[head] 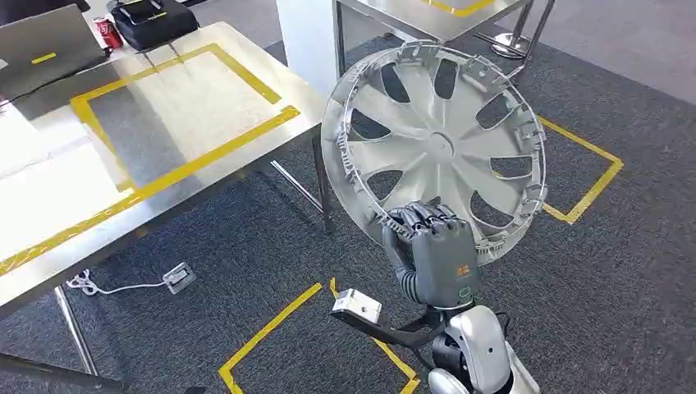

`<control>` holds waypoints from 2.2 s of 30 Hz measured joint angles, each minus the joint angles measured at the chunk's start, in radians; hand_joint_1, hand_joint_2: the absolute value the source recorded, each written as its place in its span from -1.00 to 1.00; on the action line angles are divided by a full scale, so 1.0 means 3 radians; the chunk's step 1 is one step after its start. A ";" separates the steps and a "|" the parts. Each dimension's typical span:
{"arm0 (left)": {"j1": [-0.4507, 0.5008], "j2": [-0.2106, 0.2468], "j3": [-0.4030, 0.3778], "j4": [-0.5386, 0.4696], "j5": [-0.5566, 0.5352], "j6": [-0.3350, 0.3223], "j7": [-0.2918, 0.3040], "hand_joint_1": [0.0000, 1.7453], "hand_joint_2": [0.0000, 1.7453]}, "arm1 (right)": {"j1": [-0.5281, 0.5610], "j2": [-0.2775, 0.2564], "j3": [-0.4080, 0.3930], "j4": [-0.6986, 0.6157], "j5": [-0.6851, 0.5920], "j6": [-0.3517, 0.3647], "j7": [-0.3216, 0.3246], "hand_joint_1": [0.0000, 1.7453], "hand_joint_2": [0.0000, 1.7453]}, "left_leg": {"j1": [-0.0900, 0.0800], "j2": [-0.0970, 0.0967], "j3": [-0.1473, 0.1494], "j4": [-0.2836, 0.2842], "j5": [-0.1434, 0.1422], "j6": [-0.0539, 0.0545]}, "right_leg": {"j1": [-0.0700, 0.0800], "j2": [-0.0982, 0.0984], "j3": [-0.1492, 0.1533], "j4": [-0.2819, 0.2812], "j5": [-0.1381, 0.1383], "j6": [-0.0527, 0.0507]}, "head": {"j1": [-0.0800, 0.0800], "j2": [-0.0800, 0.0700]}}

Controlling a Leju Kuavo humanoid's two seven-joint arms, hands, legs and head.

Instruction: Take the parts from the cabinet and place them on the table.

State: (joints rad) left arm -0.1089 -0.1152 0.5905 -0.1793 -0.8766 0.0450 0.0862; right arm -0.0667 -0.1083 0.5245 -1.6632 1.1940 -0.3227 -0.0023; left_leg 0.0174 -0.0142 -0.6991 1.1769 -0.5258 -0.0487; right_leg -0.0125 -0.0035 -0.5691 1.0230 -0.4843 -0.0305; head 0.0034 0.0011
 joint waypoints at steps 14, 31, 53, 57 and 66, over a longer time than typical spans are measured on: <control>0.0002 0.0005 0.0000 -0.0003 -0.0006 0.0005 0.0027 -1.00 1.00 | -0.0021 0.0003 0.0001 -0.0011 0.0005 -0.0006 0.0023 1.00 1.00 | -0.0002 0.0078 0.0321 -0.0495 0.0245 0.0186 | 0.0013 -0.0131 -0.0051 0.0237 -0.0212 0.0160 | 0.0023 0.0000; 0.0015 0.0010 0.0001 0.0003 -0.0005 0.0004 0.0023 -1.00 1.00 | -0.0020 0.0004 0.0001 -0.0019 0.0009 0.0020 0.0025 1.00 1.00 | 0.0002 0.0007 -0.0066 0.0173 -0.0076 -0.0007 | -0.0016 -0.0032 -0.0005 0.0009 -0.0002 0.0035 | 0.0001 0.0000; 0.0003 0.0015 0.0010 0.0000 -0.0022 0.0000 0.0055 -1.00 1.00 | -0.0153 -0.0001 0.0019 0.0073 -0.0177 -0.0009 -0.0020 1.00 1.00 | -0.0015 -0.0146 0.0281 -0.0456 0.0258 0.0200 | -0.0004 0.0036 -0.0032 0.0071 -0.0015 0.0145 | 0.0045 0.0000; 0.0000 0.0028 0.0010 -0.0001 -0.0045 0.0000 0.0081 -1.00 1.00 | -0.0163 0.0001 0.0018 0.0095 -0.0179 -0.0053 0.0003 1.00 1.00 | -0.0036 -0.0145 0.0260 -0.0455 0.0262 0.0171 | 0.0012 0.0038 -0.0042 0.0027 0.0003 0.0151 | 0.0039 0.0000; -0.0031 0.0033 0.0010 0.0000 -0.0074 0.0000 0.0107 -1.00 1.00 | -0.0163 0.0003 0.0003 0.0130 -0.0130 -0.0090 0.0028 1.00 1.00 | -0.0035 -0.0142 0.0263 -0.0477 0.0275 0.0148 | 0.0013 0.0042 -0.0056 0.0029 0.0013 0.0123 | 0.0041 0.0000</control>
State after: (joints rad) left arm -0.1181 -0.1053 0.5936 -0.1793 -0.8988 0.0450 0.1183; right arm -0.1156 -0.1076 0.5253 -1.6243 1.1551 -0.3498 0.0061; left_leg 0.0069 -0.0567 -0.6202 1.0338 -0.4433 -0.0042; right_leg -0.0086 0.0092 -0.5857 1.0318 -0.4803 0.0062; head 0.0156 0.0011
